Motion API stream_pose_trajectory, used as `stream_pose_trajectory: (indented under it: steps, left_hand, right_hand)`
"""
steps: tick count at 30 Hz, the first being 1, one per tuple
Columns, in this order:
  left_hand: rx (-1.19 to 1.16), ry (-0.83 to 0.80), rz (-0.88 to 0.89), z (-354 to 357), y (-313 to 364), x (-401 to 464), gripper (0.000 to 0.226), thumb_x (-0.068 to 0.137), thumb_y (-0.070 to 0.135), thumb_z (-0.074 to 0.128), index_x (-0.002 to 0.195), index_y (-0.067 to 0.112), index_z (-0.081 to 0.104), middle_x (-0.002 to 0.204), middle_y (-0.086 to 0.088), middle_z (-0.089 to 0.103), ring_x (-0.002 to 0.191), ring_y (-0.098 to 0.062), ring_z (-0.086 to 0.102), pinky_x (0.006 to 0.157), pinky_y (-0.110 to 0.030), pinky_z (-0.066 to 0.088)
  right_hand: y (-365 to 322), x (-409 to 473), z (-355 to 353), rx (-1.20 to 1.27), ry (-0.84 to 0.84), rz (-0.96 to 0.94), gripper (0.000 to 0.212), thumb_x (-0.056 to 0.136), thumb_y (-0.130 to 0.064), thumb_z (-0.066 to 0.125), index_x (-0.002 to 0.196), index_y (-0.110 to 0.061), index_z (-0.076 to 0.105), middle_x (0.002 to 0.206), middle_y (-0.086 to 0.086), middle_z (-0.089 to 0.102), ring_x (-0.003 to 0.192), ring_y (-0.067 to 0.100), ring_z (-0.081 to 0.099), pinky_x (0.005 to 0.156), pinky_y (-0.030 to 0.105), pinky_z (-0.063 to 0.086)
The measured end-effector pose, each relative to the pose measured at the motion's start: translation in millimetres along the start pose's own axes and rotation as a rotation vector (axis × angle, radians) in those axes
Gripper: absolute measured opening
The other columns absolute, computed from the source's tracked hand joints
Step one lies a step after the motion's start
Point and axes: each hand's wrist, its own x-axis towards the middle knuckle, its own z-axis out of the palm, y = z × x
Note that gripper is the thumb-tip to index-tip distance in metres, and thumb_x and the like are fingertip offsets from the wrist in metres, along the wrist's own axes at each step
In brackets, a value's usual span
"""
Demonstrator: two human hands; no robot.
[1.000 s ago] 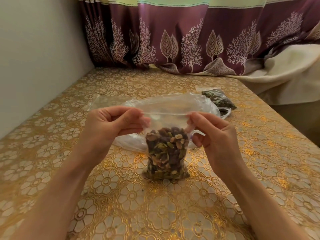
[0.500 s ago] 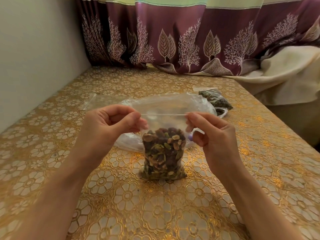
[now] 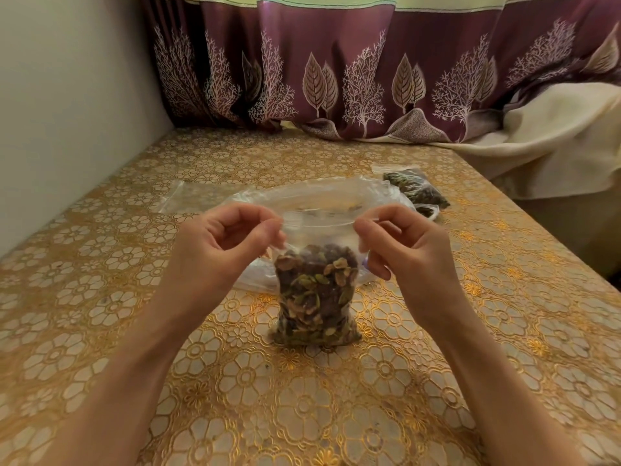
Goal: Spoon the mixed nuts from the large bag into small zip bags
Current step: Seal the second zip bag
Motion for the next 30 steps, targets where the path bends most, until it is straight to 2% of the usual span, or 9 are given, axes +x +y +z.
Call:
stream_pose_trajectory:
  steps: [7, 12, 14, 17, 20, 24, 28, 30]
  left_hand:
    - [0.013, 0.033, 0.042, 2.8, 0.3, -0.4, 0.011, 0.074, 0.025, 0.065, 0.079, 0.016, 0.066, 0.073, 0.001, 0.071, 0.070, -0.007, 0.067, 0.067, -0.012, 0.051]
    - [0.052, 0.014, 0.007, 7.8, -3.1, 0.4, 0.005, 0.083, 0.020, 0.060, 0.079, 0.017, 0.059, 0.071, 0.006, 0.067, 0.068, -0.005, 0.062, 0.067, -0.020, 0.051]
    - [0.073, 0.004, 0.007, 8.3, -4.5, 0.6, 0.008, 0.086, 0.015, 0.058, 0.079, 0.019, 0.060, 0.071, 0.008, 0.066, 0.069, -0.006, 0.060, 0.068, -0.022, 0.050]
    - [0.139, -0.025, 0.062, 7.6, -2.7, 0.8, 0.017, 0.088, 0.010, 0.057, 0.083, 0.024, 0.066, 0.073, 0.012, 0.067, 0.072, -0.004, 0.061, 0.071, -0.017, 0.050]
    - [0.140, -0.021, 0.069, 7.7, -0.6, 0.6, 0.007, 0.081, 0.025, 0.061, 0.082, 0.026, 0.067, 0.073, 0.013, 0.068, 0.071, -0.002, 0.061, 0.069, -0.015, 0.050]
    - [0.136, -0.001, 0.064, 6.5, 0.4, 0.1, 0.017, 0.070, 0.039, 0.062, 0.080, 0.025, 0.067, 0.074, 0.011, 0.068, 0.070, -0.006, 0.061, 0.067, -0.017, 0.051]
    - [0.162, 0.029, 0.091, 8.2, -0.3, -1.1, 0.012, 0.072, 0.035, 0.063, 0.078, 0.026, 0.066, 0.076, 0.007, 0.068, 0.073, -0.013, 0.062, 0.068, -0.020, 0.051]
    - [0.163, 0.031, 0.106, 10.8, -1.2, -1.7, 0.002, 0.078, 0.026, 0.066, 0.079, 0.025, 0.065, 0.077, 0.007, 0.067, 0.070, -0.010, 0.061, 0.064, -0.016, 0.049]
  right_hand:
    - [0.3, -0.9, 0.8, 0.016, 0.014, -0.056, 0.012, 0.083, -0.011, 0.064, 0.073, -0.018, 0.064, 0.058, -0.009, 0.055, 0.049, 0.003, 0.047, 0.046, 0.015, 0.039]
    - [0.0, 0.3, 6.0, -0.018, -0.017, -0.043, 0.015, 0.089, -0.009, 0.059, 0.076, -0.017, 0.059, 0.055, -0.011, 0.049, 0.049, 0.004, 0.043, 0.046, 0.016, 0.036]
    - [0.1, 0.5, 7.3, -0.036, -0.046, -0.029, 0.020, 0.092, -0.004, 0.053, 0.078, -0.017, 0.059, 0.055, -0.009, 0.047, 0.048, 0.005, 0.041, 0.045, 0.016, 0.035]
    - [-0.8, 0.2, 8.3, -0.067, -0.063, -0.029, 0.023, 0.093, -0.002, 0.051, 0.079, -0.018, 0.062, 0.057, -0.009, 0.050, 0.050, 0.004, 0.043, 0.045, 0.014, 0.035]
    - [-2.2, 0.0, 7.7, -0.066, -0.071, -0.036, 0.019, 0.090, -0.004, 0.055, 0.078, -0.017, 0.062, 0.056, -0.014, 0.053, 0.051, 0.001, 0.045, 0.046, 0.013, 0.037]
    - [-3.8, -0.6, 7.5, -0.098, -0.073, -0.063, 0.016, 0.088, -0.007, 0.059, 0.077, -0.018, 0.061, 0.056, -0.017, 0.055, 0.053, -0.001, 0.049, 0.049, 0.015, 0.041]
    - [-3.2, -1.9, 11.5, -0.126, -0.041, -0.119, 0.020, 0.088, -0.005, 0.060, 0.077, -0.022, 0.062, 0.059, -0.017, 0.058, 0.058, 0.000, 0.053, 0.057, 0.015, 0.044]
    - [-3.2, -2.7, 13.7, -0.132, -0.030, -0.132, 0.019, 0.088, -0.005, 0.060, 0.078, -0.022, 0.062, 0.059, -0.019, 0.059, 0.059, -0.001, 0.055, 0.059, 0.015, 0.046]
